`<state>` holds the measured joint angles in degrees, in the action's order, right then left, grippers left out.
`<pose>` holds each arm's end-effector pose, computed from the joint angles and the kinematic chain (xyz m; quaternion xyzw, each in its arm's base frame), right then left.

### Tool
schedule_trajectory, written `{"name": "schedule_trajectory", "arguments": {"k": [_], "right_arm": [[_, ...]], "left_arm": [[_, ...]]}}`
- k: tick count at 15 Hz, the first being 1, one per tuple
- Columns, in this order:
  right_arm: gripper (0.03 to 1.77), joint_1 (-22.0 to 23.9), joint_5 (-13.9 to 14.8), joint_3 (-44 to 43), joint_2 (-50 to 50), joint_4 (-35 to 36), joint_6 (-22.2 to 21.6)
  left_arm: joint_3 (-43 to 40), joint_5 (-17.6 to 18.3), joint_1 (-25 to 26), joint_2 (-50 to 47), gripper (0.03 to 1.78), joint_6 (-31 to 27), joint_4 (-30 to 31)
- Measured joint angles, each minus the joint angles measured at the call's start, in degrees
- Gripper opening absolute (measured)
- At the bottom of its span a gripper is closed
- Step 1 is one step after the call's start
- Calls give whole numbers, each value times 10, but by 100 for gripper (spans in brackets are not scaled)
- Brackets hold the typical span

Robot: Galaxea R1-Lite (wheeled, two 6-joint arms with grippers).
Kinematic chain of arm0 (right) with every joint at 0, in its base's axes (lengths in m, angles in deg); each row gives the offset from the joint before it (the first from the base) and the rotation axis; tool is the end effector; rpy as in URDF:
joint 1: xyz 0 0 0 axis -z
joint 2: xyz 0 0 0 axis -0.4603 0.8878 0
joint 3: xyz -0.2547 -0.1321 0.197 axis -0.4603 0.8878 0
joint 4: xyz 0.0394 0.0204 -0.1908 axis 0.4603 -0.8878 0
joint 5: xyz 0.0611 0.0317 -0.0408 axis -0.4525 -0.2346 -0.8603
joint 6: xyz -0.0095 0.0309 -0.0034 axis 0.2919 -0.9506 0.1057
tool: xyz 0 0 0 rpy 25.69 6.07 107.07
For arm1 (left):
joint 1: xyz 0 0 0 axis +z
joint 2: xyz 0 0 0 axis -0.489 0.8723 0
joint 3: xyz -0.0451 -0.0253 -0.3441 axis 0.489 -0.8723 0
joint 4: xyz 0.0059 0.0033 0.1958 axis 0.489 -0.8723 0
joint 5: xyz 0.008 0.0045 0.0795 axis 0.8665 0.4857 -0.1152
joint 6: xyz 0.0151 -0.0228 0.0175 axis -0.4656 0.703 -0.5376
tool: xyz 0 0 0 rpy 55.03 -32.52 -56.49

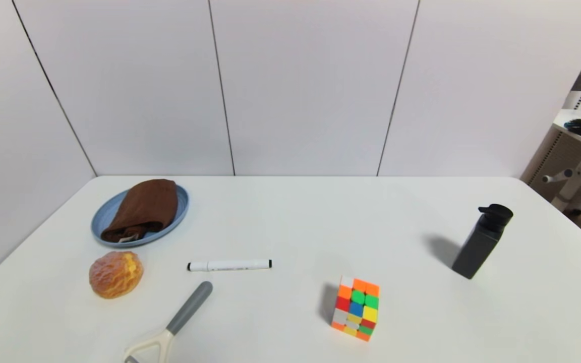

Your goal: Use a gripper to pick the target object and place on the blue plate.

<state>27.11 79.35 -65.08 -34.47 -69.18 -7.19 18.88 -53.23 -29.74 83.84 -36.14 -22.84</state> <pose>-0.0547 -0.0010 0.0749 0.0243 0.0022 -0.0090 0.9997 -0.0553 -0.0018 0.0826 0.0773 0.0353 -0.0419 0.9955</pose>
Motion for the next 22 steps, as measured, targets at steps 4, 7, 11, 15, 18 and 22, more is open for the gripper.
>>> {"name": "schedule_trajectory", "arguments": {"k": [4, 7, 11, 15, 18, 22], "right_arm": [[170, 0, 0, 0, 0, 0, 0], [170, 0, 0, 0, 0, 0, 0], [170, 0, 0, 0, 0, 0, 0], [170, 0, 0, 0, 0, 0, 0], [170, 0, 0, 0, 0, 0, 0], [170, 0, 0, 0, 0, 0, 0]], "left_arm": [[-9, -26, 0, -22, 169, 50, 2], [-10, -28, 0, -25, 169, 51, 2], [-11, -28, 0, -25, 169, 51, 2], [-10, -28, 0, -25, 169, 51, 2], [-10, -28, 0, -25, 169, 52, 2], [-15, -29, 0, -25, 169, 67, 19]]}}
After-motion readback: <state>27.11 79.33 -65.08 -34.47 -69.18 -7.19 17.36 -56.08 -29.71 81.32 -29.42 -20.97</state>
